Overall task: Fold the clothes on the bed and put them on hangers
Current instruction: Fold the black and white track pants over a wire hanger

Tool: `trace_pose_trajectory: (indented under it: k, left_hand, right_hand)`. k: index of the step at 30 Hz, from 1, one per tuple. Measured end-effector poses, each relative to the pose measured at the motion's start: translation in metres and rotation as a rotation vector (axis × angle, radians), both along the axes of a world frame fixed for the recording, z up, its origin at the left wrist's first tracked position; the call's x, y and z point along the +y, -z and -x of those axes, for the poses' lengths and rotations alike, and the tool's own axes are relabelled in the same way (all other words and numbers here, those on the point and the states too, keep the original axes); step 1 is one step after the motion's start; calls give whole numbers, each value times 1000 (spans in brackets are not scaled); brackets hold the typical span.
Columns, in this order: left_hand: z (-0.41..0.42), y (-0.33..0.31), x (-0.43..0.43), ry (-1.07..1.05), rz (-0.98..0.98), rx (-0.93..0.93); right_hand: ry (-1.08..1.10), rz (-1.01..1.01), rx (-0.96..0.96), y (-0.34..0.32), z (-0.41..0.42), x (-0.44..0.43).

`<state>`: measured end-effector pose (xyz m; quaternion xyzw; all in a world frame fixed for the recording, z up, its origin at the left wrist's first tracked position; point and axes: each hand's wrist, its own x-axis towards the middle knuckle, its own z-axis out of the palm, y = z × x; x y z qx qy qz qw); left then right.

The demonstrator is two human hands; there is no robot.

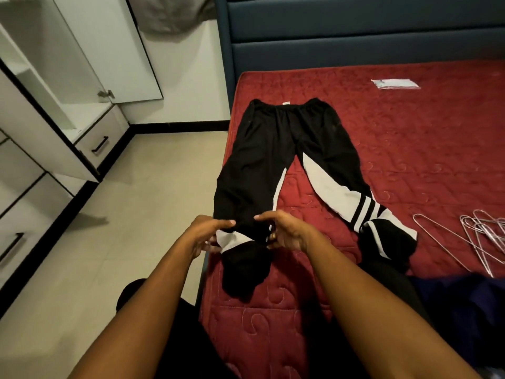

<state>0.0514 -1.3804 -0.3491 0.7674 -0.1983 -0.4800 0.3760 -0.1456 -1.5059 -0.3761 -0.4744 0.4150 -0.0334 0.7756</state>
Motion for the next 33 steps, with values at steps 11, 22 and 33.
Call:
trace_pose_trajectory:
  k: [11, 22, 33]
  left_hand:
    - [22, -6, 36, 187, 163, 269]
    - [34, -7, 25, -341, 301, 142]
    - [69, 5, 21, 43, -184, -598]
  right_hand:
    - [131, -58, -144, -22, 23, 36]
    - [330, 298, 97, -28, 25, 37]
    - [141, 232, 184, -5, 26, 47]
